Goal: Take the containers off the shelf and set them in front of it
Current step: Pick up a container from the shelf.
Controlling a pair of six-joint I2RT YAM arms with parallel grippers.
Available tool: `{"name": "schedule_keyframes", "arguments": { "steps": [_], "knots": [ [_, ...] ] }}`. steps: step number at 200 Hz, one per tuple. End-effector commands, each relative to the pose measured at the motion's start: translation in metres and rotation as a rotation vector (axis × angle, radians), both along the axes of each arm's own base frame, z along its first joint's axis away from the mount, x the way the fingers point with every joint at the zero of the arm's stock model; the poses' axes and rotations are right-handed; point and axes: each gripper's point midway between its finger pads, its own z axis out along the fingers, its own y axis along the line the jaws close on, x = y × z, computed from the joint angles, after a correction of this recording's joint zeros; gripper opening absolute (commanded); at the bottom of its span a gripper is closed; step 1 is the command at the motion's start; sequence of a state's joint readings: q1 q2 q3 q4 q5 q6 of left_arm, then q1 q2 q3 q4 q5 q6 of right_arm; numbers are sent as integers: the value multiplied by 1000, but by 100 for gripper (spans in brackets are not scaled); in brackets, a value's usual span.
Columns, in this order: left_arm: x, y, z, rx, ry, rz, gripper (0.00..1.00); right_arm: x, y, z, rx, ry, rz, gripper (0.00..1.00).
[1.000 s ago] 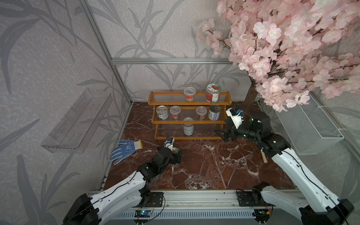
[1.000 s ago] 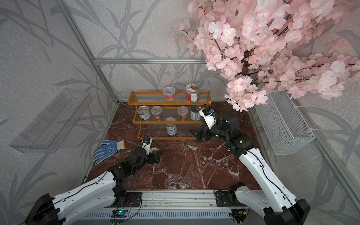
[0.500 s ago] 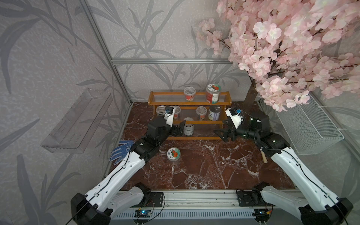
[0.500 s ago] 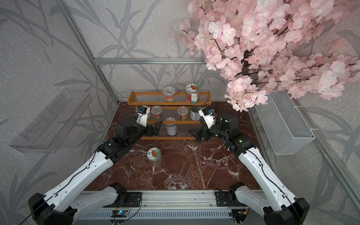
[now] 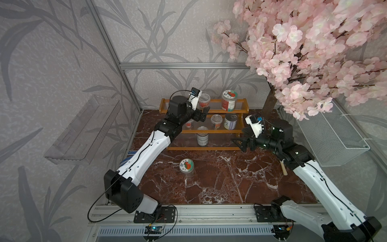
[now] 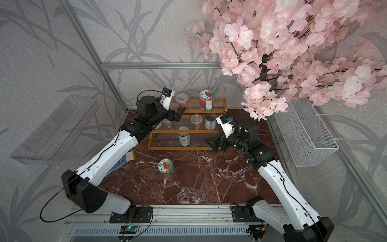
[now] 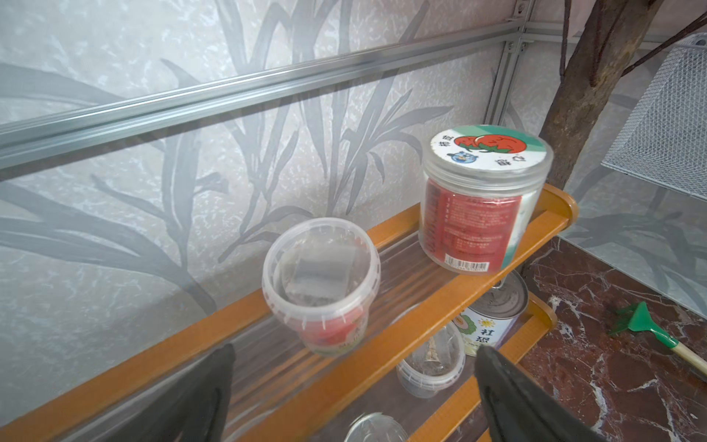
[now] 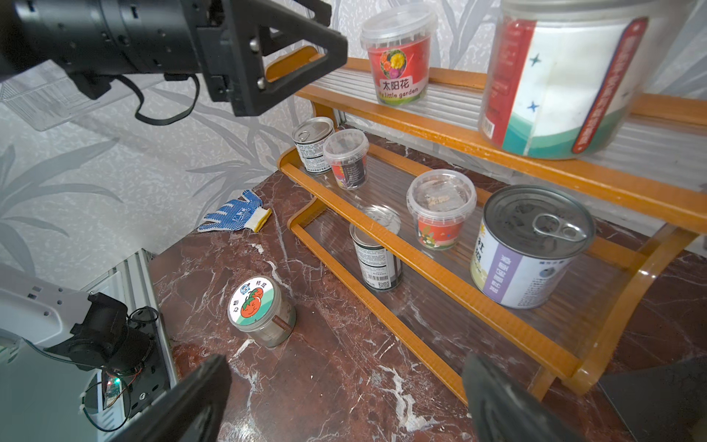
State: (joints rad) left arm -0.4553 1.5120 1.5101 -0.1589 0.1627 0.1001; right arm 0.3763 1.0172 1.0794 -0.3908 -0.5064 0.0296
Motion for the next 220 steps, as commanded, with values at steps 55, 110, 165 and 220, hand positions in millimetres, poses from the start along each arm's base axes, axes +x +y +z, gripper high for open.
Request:
{"name": "schedule_keyframes", "arguments": {
  "steps": [55, 110, 165, 220],
  "knots": [
    [37, -13, 1, 28, -1, -5, 100, -4, -14, 14, -8, -37, -46, 99],
    [63, -9, -2, 28, 8, 73, 100, -2, -17, 14, -9, -37, -58, 99],
    [67, -8, 0, -4, 8, 80, 80, 1, -17, 13, -3, -29, -62, 99],
    [67, -10, 6, -17, -7, 67, 68, 5, -16, 12, -2, -26, -64, 99]
  ]
}}
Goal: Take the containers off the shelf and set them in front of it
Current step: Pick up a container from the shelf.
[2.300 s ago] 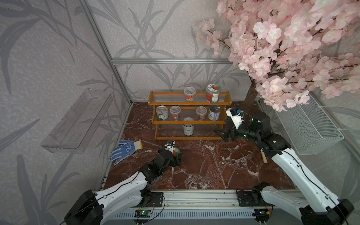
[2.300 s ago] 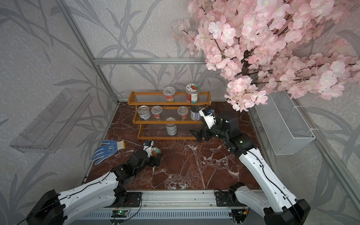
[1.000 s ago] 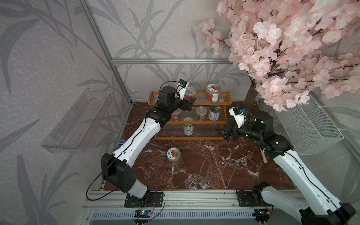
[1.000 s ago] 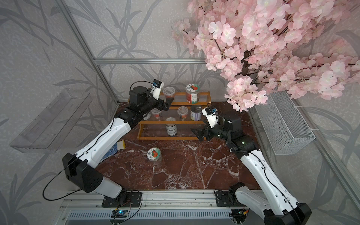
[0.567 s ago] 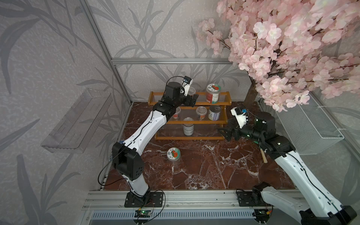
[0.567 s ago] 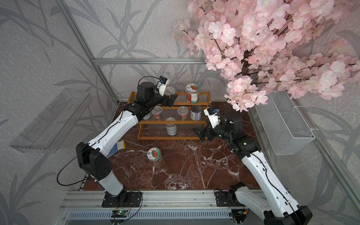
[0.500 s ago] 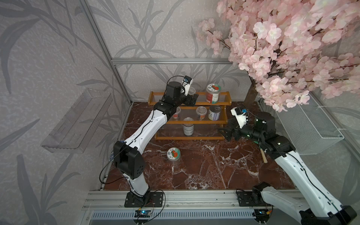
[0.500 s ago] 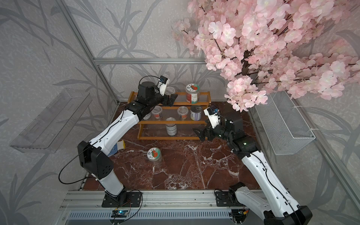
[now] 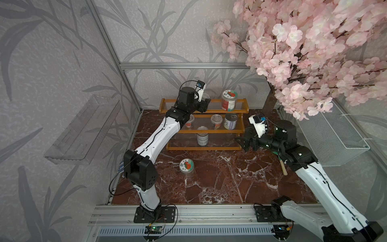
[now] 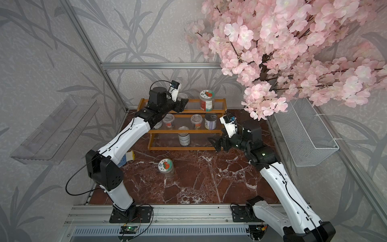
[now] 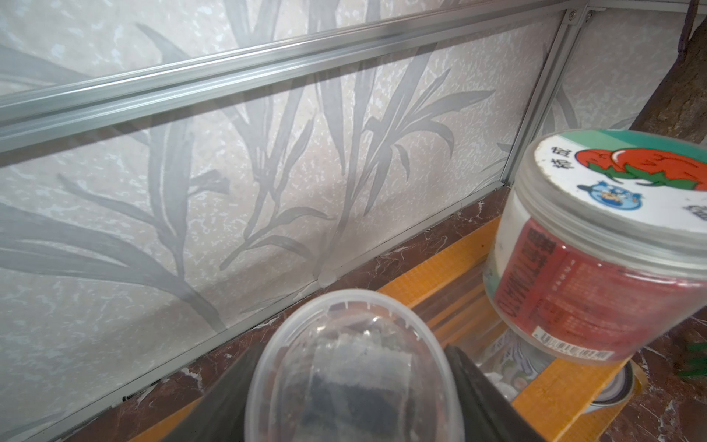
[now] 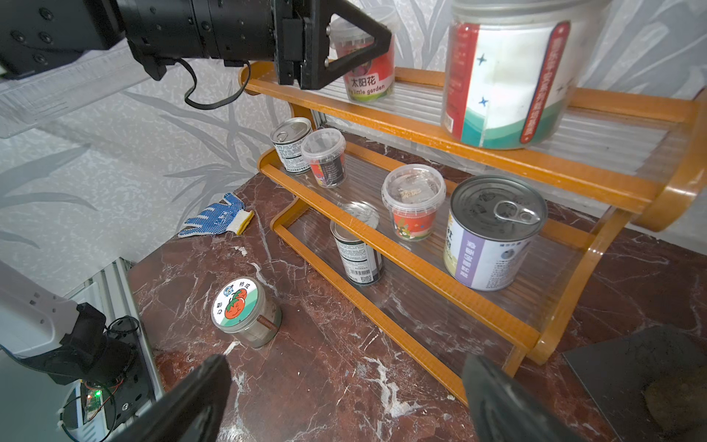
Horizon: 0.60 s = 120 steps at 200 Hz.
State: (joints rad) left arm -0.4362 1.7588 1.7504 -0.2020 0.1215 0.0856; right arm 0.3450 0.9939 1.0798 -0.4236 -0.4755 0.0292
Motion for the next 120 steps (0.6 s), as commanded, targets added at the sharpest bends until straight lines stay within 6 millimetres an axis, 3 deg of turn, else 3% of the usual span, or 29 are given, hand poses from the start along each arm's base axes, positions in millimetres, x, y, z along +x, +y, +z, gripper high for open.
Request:
{"name": "schedule_keyframes", "arguments": {
  "steps": [1, 60, 99, 120],
  "knots": [
    [3, 2, 23, -34, -55, 4, 68, 2, -1, 12, 12, -32, -4, 99],
    [-3, 1, 44, -43, -94, -14, 66, 4, -2, 12, 11, -32, -11, 99],
    [-27, 5, 79, -59, -156, -35, 66, 5, -2, 13, 5, -33, -11, 99],
    [-48, 1, 84, -72, -151, -74, 66, 6, -2, 14, 0, -38, -12, 99]
  ]
}}
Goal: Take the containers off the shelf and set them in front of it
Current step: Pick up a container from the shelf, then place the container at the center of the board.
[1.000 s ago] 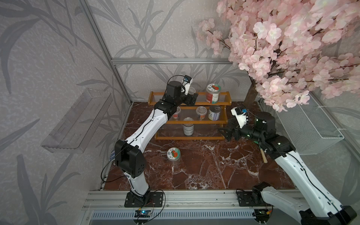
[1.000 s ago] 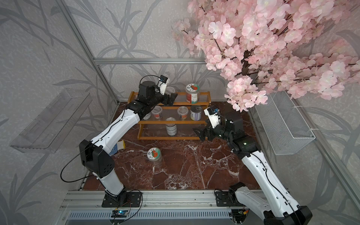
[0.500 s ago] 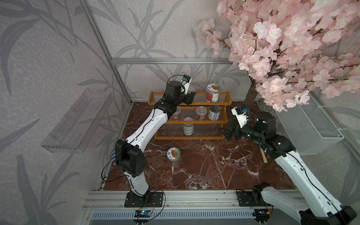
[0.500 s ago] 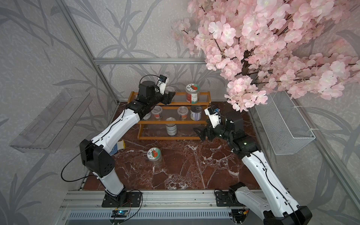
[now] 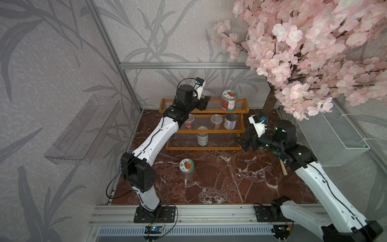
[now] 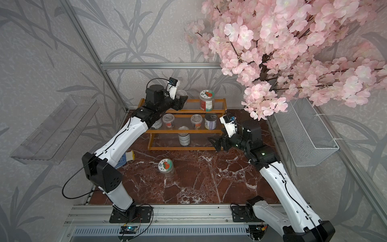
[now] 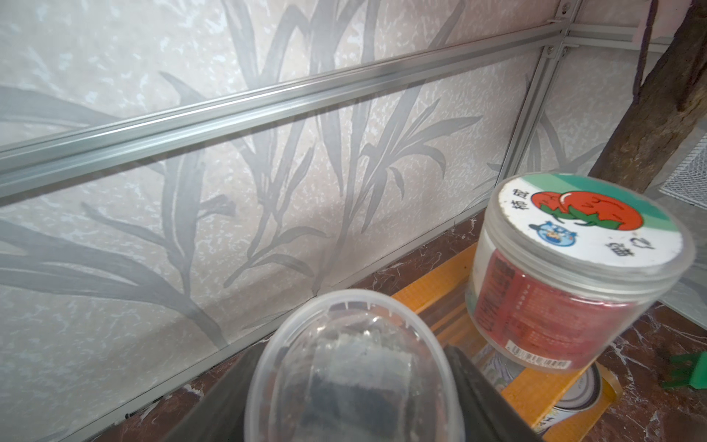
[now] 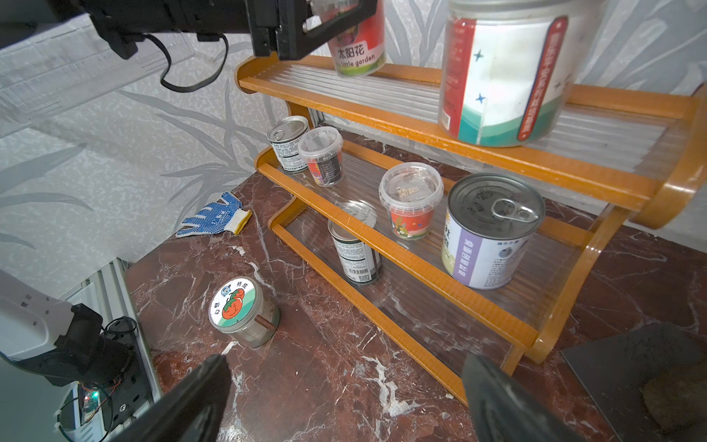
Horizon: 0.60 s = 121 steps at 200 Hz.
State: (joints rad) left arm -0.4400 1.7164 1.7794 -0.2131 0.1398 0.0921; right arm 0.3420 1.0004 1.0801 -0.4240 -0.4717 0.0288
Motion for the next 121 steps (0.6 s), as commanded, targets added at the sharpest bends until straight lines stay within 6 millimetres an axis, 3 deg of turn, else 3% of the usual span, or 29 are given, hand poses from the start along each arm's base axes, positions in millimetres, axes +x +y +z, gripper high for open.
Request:
{"name": "schedule_keyframes", "arguments": {
  "steps": [1, 19, 70, 86, 121],
  "knots": [
    [-36, 0, 50, -46, -95, -53, 66, 3, -1, 17, 5, -44, -5, 99],
    [-64, -7, 47, -47, -84, -86, 67, 4, -2, 18, -3, -48, -4, 99],
    [-152, -26, 8, -97, -23, -183, 67, 5, -10, 21, -37, -53, -11, 99],
    [-172, -27, -14, -115, 15, -188, 67, 5, -16, 19, -51, -50, -28, 99],
    [-211, -43, -92, -110, 125, -243, 70, 6, -28, 12, -64, -42, -67, 99]
  ]
}}
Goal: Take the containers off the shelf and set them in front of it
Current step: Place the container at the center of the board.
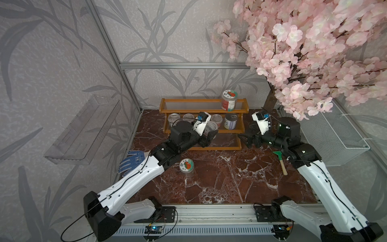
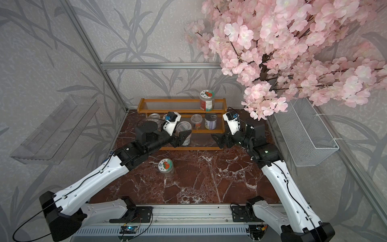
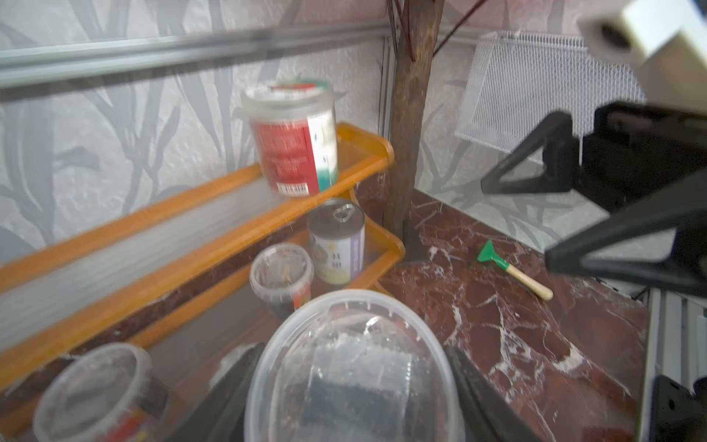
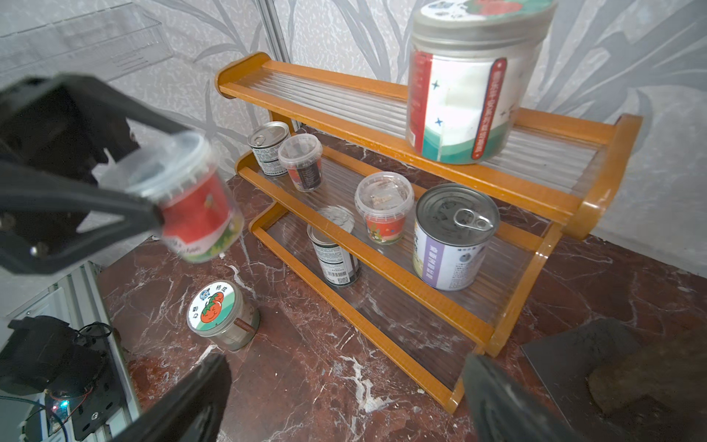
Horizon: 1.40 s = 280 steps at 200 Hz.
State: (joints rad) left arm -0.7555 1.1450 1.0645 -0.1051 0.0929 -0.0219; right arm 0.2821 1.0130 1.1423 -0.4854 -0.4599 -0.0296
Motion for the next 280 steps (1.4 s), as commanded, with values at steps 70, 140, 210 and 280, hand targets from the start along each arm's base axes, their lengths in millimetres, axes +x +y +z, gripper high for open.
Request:
{"name": "schedule_keyframes", "arguments": {
  "steps": [70, 140, 210, 280],
  "knots": [
    [-47, -25, -144, 35, 93, 28, 70, -3, -11, -2, -24, -4, -21, 99],
    [-30, -20, -202, 177, 126, 166, 70, -2, -10, -5, -15, 2, -22, 99],
    [-32, -14, -239, 284, 181, 243, 70, -1, -10, -6, -20, 13, -16, 99],
    [-29, -9, -254, 302, 214, 307, 71, 2, -7, -5, -17, 19, -2, 99]
  ]
}}
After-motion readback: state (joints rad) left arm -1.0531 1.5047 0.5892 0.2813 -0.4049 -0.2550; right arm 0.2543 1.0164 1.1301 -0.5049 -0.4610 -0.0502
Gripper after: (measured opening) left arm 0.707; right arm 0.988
